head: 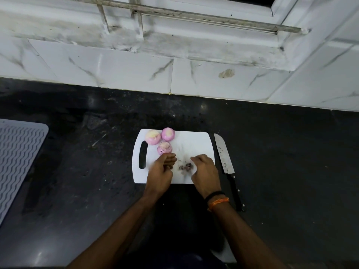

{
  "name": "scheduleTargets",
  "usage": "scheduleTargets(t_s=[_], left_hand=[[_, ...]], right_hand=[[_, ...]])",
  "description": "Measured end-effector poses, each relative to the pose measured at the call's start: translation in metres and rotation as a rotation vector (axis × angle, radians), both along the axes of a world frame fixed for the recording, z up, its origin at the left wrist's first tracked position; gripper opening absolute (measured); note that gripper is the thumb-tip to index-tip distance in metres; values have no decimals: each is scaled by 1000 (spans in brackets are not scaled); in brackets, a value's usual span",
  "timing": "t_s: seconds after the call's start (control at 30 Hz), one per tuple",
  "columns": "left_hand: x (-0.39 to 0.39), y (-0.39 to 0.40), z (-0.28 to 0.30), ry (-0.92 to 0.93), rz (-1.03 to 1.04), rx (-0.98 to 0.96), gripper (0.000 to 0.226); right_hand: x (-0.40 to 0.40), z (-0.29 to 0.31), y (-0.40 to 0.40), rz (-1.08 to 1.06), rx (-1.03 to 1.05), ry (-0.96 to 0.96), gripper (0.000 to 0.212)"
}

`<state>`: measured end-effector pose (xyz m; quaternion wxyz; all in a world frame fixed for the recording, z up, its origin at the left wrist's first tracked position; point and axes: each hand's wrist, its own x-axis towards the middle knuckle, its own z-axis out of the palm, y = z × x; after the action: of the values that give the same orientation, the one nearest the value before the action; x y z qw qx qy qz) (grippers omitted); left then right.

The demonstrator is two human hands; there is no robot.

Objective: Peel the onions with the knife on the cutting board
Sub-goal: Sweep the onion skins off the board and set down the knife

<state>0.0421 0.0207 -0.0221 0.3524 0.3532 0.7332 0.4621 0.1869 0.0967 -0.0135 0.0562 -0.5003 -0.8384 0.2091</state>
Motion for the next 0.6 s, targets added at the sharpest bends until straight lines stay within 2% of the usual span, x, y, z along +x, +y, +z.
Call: scheduleTargets(t_s=[0.1,0.23,0.33,0.43,0.6], left_hand=[[1,-3,-5,-118,73,9,59],[0,-5,-8,-240,162,7,59],[-1,-5,-8,-334,212,10,55],[0,-4,-8,-402,231,23,51],[-1,-2,-2,-519,274,75,41]], right_hand=[[-6,-5,-13,90,38,-67,45],[-10,-7,-26,143,58,-58,43],[-12,-6,-30,191,138,-38,38],[-10,-12,-33,266,203,-102,34],[3,-16,-33,340,255,-97,35]])
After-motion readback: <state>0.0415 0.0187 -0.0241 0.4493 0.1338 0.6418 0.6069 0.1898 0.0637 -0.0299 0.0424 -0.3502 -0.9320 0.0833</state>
